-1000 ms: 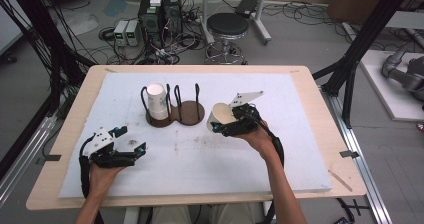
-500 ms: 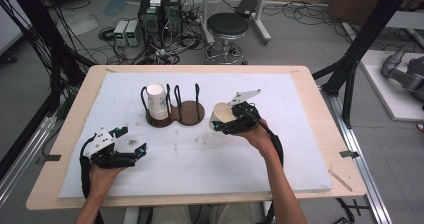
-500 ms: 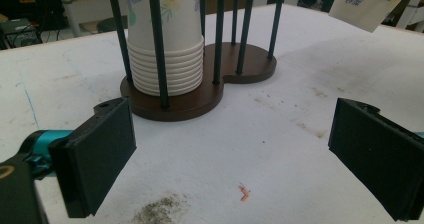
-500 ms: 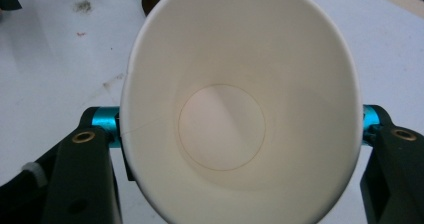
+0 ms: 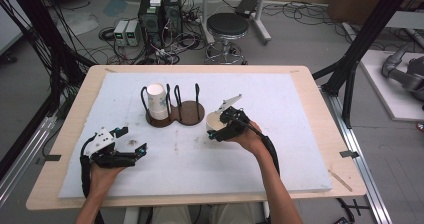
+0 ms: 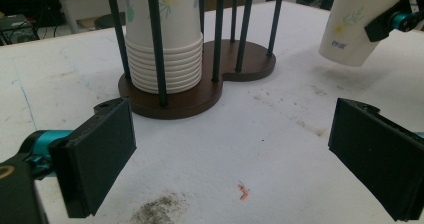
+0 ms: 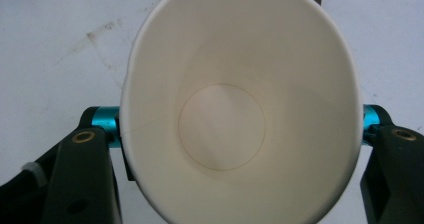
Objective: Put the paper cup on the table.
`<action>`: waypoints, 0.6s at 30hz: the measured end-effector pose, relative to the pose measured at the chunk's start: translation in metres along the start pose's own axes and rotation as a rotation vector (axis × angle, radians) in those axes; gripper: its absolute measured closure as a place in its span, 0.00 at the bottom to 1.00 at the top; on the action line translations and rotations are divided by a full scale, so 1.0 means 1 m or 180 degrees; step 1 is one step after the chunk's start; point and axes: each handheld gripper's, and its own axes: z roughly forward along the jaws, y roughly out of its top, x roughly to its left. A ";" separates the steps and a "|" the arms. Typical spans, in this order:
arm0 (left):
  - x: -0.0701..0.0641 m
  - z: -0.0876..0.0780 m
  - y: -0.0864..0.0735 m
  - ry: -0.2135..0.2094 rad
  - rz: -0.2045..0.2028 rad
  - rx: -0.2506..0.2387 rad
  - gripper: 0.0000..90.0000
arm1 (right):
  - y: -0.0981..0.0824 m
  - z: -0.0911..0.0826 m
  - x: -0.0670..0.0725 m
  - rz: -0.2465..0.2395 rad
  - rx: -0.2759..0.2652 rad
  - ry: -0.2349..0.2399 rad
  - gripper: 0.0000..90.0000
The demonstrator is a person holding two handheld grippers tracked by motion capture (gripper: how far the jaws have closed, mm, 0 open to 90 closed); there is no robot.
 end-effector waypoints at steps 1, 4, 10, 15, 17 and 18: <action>0.000 0.000 0.000 0.0001 0.0002 0.0008 0.05 | 0.000 0.002 0.001 -0.0022 0.0015 -0.0002 0.35; -0.001 0.000 0.000 0.0002 0.0018 0.0021 0.05 | 0.001 0.005 0.003 -0.0058 0.0063 0.0021 0.35; -0.001 0.001 0.000 0.0012 0.0022 0.0024 0.05 | 0.003 0.015 0.008 -0.0128 0.0160 0.0023 0.35; -0.001 0.000 0.000 0.0010 0.0030 0.0018 0.05 | 0.002 0.021 0.010 -0.0159 0.0152 0.0008 0.35; -0.002 0.001 0.000 0.0019 0.0033 0.0022 0.05 | 0.002 0.021 0.010 -0.0138 0.0149 0.0012 0.35; -0.001 0.001 0.000 0.0016 0.0046 0.0027 0.05 | 0.002 0.021 0.010 -0.0134 0.0142 0.0014 0.35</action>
